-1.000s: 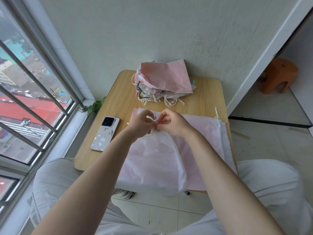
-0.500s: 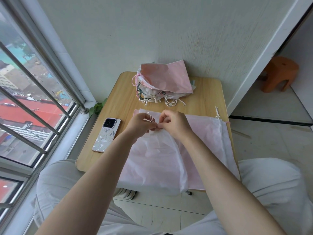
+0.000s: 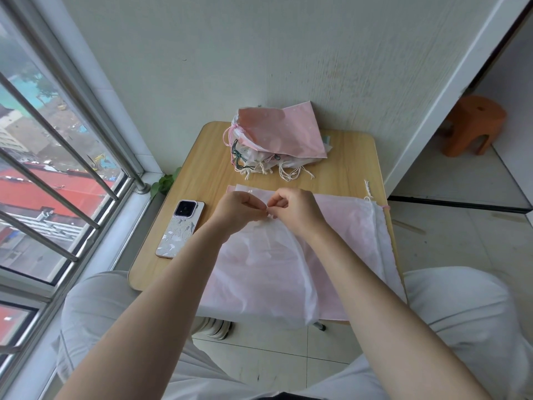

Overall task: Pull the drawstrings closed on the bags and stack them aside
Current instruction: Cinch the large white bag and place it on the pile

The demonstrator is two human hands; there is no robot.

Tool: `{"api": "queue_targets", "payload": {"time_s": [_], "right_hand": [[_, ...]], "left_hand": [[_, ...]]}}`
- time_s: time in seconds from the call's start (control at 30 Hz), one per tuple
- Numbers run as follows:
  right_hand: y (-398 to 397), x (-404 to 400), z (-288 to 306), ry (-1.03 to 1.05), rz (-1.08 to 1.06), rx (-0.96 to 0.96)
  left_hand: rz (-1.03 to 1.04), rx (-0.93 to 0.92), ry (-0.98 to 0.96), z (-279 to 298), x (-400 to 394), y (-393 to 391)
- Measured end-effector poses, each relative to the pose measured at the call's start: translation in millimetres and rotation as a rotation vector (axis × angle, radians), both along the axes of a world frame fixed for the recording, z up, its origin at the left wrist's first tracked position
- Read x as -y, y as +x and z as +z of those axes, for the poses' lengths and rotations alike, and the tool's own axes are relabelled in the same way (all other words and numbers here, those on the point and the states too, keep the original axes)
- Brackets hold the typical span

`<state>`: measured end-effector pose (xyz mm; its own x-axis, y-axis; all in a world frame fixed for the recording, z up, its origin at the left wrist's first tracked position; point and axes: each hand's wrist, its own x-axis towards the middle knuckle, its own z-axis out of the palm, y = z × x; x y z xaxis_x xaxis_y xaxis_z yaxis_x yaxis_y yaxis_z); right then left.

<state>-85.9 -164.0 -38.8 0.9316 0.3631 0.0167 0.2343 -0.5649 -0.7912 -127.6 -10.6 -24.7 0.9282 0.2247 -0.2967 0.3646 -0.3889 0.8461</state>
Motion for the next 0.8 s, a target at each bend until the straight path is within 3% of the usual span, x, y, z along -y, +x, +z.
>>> {"api": "queue_targets", "payload": {"time_s": [0.1, 0.23, 0.37, 0.47, 0.67, 0.8], "right_hand": [[0, -1, 1, -0.112, 0.061, 0.075], [1, -6, 3, -0.414, 0.207, 0.257], [4, -8, 1, -0.509, 0.245, 0.249], [8, -5, 4, -0.391, 0.23, 0.029], [13, -1, -1, 0.094, 0.183, -0.583], [19, 5, -9, 0.352, 0.115, -0.894]], "left_hand": [[0.015, 0.038, 0.082, -2, 3, 0], [0.028, 0.094, 0.162, -5, 7, 1], [-0.033, 0.181, 0.26, -3, 10, -1], [-0.099, 0.223, 0.364, -1, 9, -3], [-0.153, 0.337, 0.457, -13, 7, -6], [-0.094, 0.484, 0.642, -26, 7, -8]]}}
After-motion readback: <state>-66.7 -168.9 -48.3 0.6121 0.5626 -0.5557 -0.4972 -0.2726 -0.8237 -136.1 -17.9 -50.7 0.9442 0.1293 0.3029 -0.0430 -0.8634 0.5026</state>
